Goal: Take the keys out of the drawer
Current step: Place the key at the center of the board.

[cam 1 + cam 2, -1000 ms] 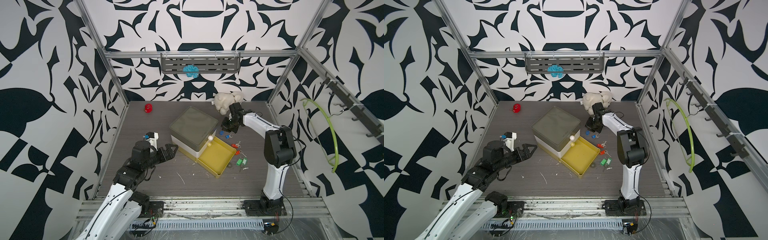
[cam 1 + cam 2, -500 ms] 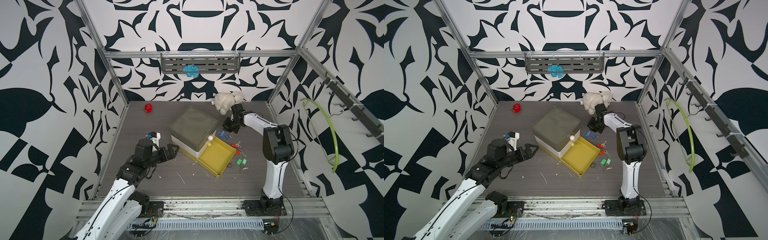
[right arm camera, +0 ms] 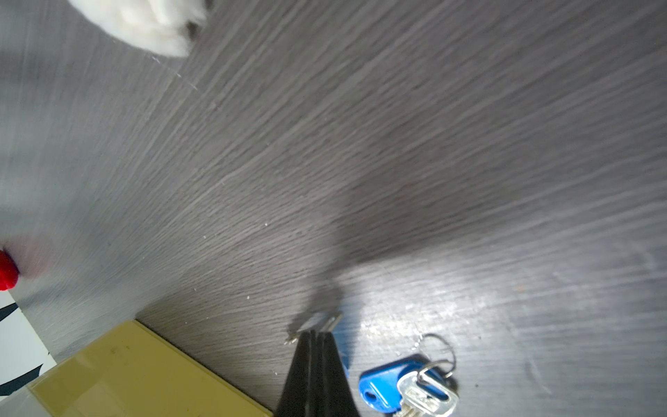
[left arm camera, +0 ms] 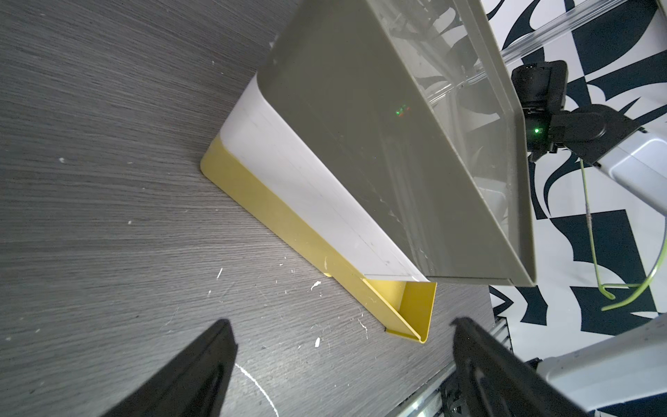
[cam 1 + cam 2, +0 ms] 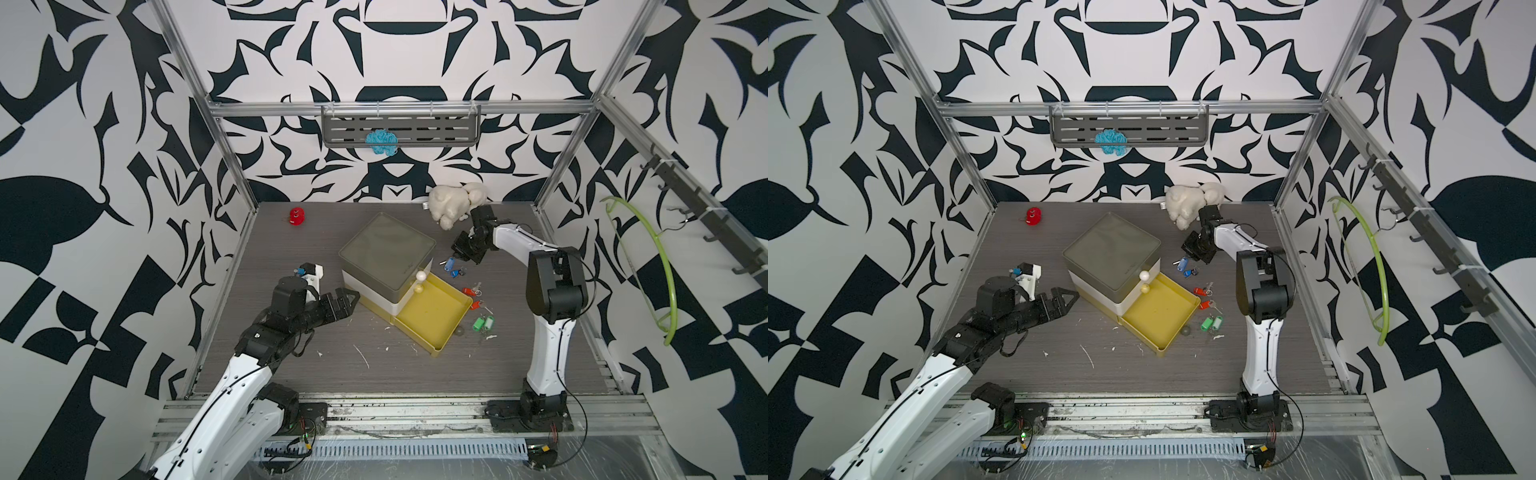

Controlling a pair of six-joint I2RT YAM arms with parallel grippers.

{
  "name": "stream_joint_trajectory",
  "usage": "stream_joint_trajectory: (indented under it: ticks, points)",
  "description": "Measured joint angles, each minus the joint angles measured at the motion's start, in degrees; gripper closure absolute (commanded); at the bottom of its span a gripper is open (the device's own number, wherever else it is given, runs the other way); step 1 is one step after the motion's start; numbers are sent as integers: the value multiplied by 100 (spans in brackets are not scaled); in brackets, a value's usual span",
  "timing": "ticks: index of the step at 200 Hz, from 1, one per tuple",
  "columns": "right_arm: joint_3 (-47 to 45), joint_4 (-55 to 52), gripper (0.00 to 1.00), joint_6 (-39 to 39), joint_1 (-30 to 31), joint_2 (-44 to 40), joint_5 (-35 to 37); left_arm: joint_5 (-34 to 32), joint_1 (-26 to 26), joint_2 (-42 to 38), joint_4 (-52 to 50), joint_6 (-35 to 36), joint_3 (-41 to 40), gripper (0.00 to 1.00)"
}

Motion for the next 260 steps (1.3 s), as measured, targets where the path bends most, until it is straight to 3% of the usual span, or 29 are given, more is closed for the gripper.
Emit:
stream_joint_trajectory:
  ticks: [113, 260]
  points:
    - [-15, 15, 100, -42, -114, 46, -15, 2, 0, 9, 2, 4, 0, 1]
    - [-136, 24, 82, -59, -173, 46, -26, 0, 0, 39, 85, 2, 0, 1]
